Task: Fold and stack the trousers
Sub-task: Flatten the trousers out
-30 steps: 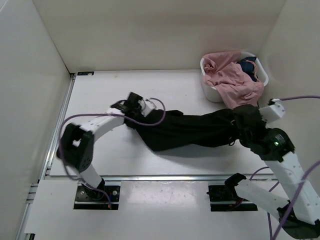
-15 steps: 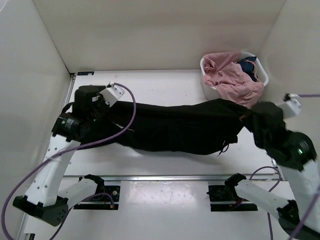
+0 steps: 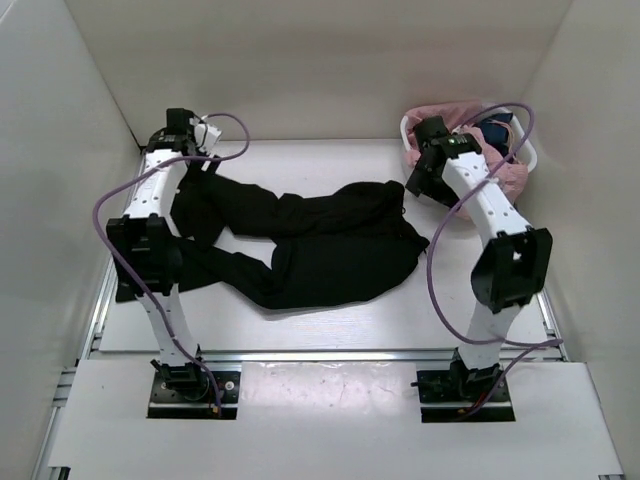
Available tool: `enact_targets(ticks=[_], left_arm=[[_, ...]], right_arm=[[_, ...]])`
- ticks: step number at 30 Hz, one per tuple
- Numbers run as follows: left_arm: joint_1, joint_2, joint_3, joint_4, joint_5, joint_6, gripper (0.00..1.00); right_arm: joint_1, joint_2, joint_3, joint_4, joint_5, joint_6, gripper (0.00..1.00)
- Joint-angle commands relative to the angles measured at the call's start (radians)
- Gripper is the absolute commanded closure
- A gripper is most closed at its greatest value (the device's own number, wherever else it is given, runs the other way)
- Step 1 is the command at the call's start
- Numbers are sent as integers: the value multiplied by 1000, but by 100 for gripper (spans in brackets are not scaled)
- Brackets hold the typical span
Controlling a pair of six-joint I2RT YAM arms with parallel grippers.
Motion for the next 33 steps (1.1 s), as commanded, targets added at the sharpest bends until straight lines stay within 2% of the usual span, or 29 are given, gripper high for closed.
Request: enact_targets(ticks=[1,2,4,5,8,11,13,14,17,21,24,25,27,28,29,30,31,32,33], left_arm=[[55,-149,-57,-85,24,-53,0],[80,-212,-91,-85,40,-66,0],[167,-276,-172,-85,73,-105,0],[195,-344,-281,-85,73,-105,0],[292,-451,-525,-46,73,-129,0],[382,-495,-703,4,51,-139,0],[442,-505,-752,29,51,-166,0],[511,-505,-778,29,60,-166,0],[624,-496,-812,67,131,-179,0],[652,-421,-812,101,153,-179,0],[652,-360,-835,148,162,-179,0],[652,-341,-835,161,178,-179,0],[652,-305,-846,181,221,-168,0],[652,-263,-846,181,222,-168,0],[652,-246,-846,181,232,-168,6],[652,-232,-846,181,241,-156,28],[652,-223,-846,181,242,-142,39],[652,-223,-846,181,254,-130,54],[652,-223,-846,181,254,-111,74]], right_arm=[[25,-200,-73,-45,-55,-46,7],[25,-311,-255,36,-55,-29,10],[-6,-422,-440,132,-70,20,17],[-20,-514,-603,235,-85,31,27],[-76,-581,-796,411,-189,31,35],[-90,-520,-839,532,-266,-1,33],[-100,-460,-852,587,-280,-10,32],[-100,-441,-861,613,-280,-10,31],[-110,-368,-872,719,-280,-10,26],[-121,-222,-840,717,-289,14,26],[-121,-179,-829,717,-311,37,35],[-121,-164,-845,727,-323,37,45],[-121,-148,-855,727,-323,66,57],[-121,-136,-855,727,-323,66,68],[-121,-136,-855,717,-323,66,73],[-121,-136,-855,717,-312,77,78],[-130,-136,-855,707,-303,77,83],[-130,-157,-867,707,-303,88,94],[-147,-170,-867,694,-292,103,100]])
